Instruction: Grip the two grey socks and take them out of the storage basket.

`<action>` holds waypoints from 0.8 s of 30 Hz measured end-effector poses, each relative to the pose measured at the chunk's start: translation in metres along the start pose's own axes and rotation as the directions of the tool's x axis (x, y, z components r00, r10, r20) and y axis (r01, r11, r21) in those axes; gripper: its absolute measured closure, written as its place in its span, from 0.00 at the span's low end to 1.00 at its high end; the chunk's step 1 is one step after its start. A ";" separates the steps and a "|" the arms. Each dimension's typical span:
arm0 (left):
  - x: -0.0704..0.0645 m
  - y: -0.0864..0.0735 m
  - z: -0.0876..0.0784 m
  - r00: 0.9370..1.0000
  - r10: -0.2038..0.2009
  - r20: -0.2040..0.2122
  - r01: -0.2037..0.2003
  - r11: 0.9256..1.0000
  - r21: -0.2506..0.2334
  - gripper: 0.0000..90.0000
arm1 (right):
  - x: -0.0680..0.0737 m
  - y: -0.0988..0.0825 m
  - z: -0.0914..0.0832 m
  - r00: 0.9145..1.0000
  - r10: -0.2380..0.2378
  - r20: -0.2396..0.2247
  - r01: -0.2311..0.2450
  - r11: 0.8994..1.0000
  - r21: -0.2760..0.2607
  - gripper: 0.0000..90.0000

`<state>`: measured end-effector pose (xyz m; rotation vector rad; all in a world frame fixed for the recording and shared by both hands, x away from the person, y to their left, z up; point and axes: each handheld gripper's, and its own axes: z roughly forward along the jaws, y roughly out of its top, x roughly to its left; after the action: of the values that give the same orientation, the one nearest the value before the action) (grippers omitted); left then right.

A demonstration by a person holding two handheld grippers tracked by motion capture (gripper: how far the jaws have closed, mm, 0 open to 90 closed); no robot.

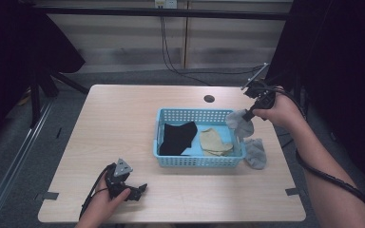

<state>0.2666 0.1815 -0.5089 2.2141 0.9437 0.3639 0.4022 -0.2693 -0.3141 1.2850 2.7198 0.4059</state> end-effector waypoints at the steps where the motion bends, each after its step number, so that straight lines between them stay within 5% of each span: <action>1: 0.000 0.000 0.000 1.000 0.001 0.000 -0.001 1.000 0.001 0.00 | 0.000 0.000 0.000 1.000 0.000 0.000 0.000 1.000 0.000 0.97; 24: 0.000 0.000 0.000 1.000 0.000 0.000 0.000 1.000 0.000 0.00 | -0.021 -0.026 -0.006 0.998 0.053 0.016 -0.053 0.999 0.001 0.97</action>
<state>0.2667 0.1815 -0.5089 2.2148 0.9434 0.3639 0.3950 -0.3020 -0.3158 1.3577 2.6779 0.3973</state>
